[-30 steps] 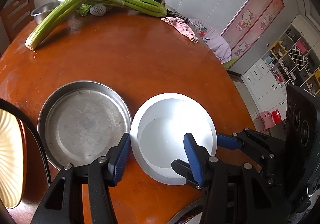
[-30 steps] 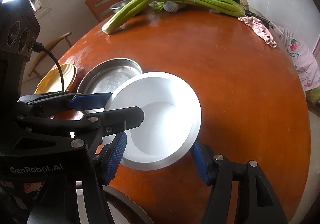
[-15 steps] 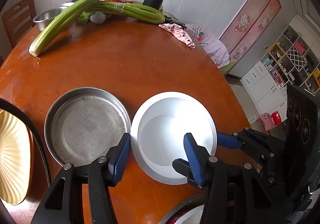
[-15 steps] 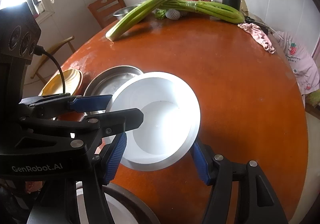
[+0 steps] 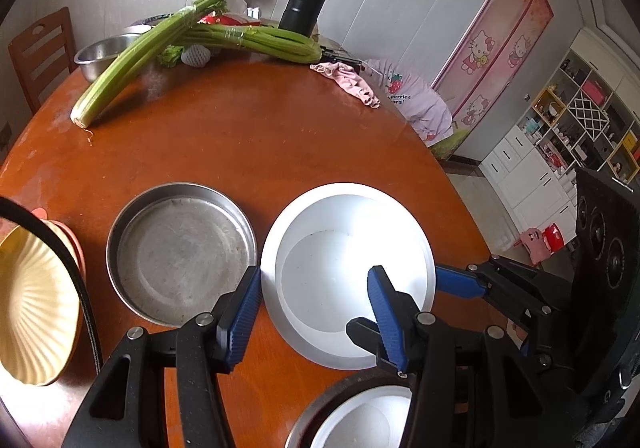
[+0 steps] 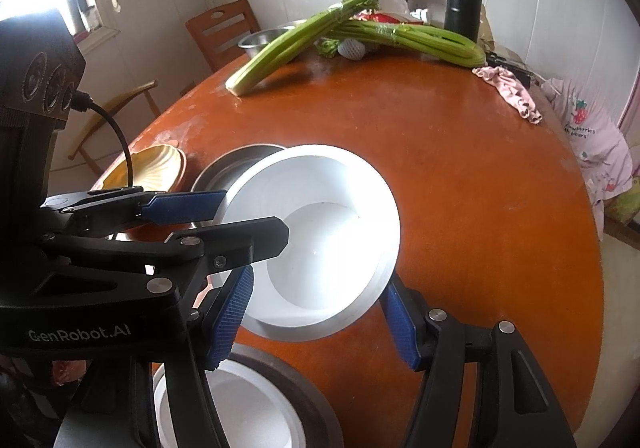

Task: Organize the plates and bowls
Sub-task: 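Lift the second red paper bowl with the right tool over the bowl stack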

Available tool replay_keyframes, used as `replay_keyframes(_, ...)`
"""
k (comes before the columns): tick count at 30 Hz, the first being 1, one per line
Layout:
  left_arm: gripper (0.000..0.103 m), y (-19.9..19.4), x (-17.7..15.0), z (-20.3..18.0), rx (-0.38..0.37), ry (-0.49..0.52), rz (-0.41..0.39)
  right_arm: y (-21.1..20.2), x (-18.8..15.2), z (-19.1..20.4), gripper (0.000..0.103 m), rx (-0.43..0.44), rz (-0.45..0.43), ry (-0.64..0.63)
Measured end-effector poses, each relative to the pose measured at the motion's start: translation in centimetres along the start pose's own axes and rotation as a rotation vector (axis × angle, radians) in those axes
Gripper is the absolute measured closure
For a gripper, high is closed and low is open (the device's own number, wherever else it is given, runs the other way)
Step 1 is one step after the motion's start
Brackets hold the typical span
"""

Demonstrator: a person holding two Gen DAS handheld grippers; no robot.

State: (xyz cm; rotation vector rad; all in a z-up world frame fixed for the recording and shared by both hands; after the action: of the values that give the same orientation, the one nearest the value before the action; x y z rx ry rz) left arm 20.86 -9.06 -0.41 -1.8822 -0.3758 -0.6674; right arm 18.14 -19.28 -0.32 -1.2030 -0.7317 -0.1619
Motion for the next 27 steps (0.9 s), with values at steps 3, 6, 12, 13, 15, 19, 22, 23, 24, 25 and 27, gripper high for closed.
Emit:
replay_keyframes(3, 0.05, -0.9, -0.3, -0.5, 0.003, 0.005, -0.013, -0.7, -0.1, 0.3, 0.037, -0.002, -0.013, -0.005)
replay_keyframes(6, 0.05, -1.7, -0.5, -1.0, 0.006, 0.012, -0.025, -1.5, -0.4, 0.6, 0.037, -0.005, -0.027, -0.012)
replay_keyframes(12, 0.05, -2.9, -0.7, -1.6, 0.01, 0.02, -0.045, -2.9, -1.0, 1.3, 0.037, -0.008, -0.048, -0.022)
replay_keyframes(13, 0.05, -3.1, -0.8, -1.6, 0.011, 0.02, -0.047, -3.0, -1.1, 1.4, 0.037, -0.008, -0.051, -0.024)
replay_keyframes(15, 0.05, -3.5, -1.0, -1.8, 0.015, 0.024, -0.052, -3.4, -1.2, 1.6, 0.037, -0.007, -0.058, -0.026)
replay_keyframes(19, 0.05, -4.3, -1.4, -2.0, 0.018, 0.028, -0.062, -4.1, -1.5, 2.0, 0.037, -0.009, -0.07, -0.032)
replay_keyframes(22, 0.05, -4.9, -1.8, -2.2, 0.025, 0.031, -0.069, -4.6, -1.9, 2.4, 0.037, -0.005, -0.08, -0.035)
replay_keyframes(23, 0.05, -5.0, -2.0, -2.3, 0.026, 0.031, -0.07, -4.8, -2.0, 2.5, 0.037, -0.003, -0.083, -0.037)
replay_keyframes(24, 0.05, -5.2, -2.2, -2.4, 0.028, 0.032, -0.073, -4.9, -2.1, 2.6, 0.037, -0.002, -0.085, -0.037)
replay_keyframes(25, 0.05, -5.4, -2.2, -2.4, 0.029, 0.034, -0.075, -5.1, -2.3, 2.7, 0.037, 0.0, -0.088, -0.038)
replay_keyframes(27, 0.05, -5.7, -2.4, -2.4, 0.03, 0.035, -0.08, -5.3, -2.6, 2.9, 0.037, 0.002, -0.092, -0.039)
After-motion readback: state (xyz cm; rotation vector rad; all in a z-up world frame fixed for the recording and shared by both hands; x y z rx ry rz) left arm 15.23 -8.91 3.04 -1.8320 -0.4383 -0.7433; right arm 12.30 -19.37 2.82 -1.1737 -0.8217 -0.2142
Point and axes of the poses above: each gripper's, at about its wrist camera, not at the fingertips, and y roughly the way its jaws point, z to its left, x to its top, the point moved 6 cm from there along y, roughly the way its jaws point, and after that the axes turned 6 degrees about y, right-handed, at the moved point
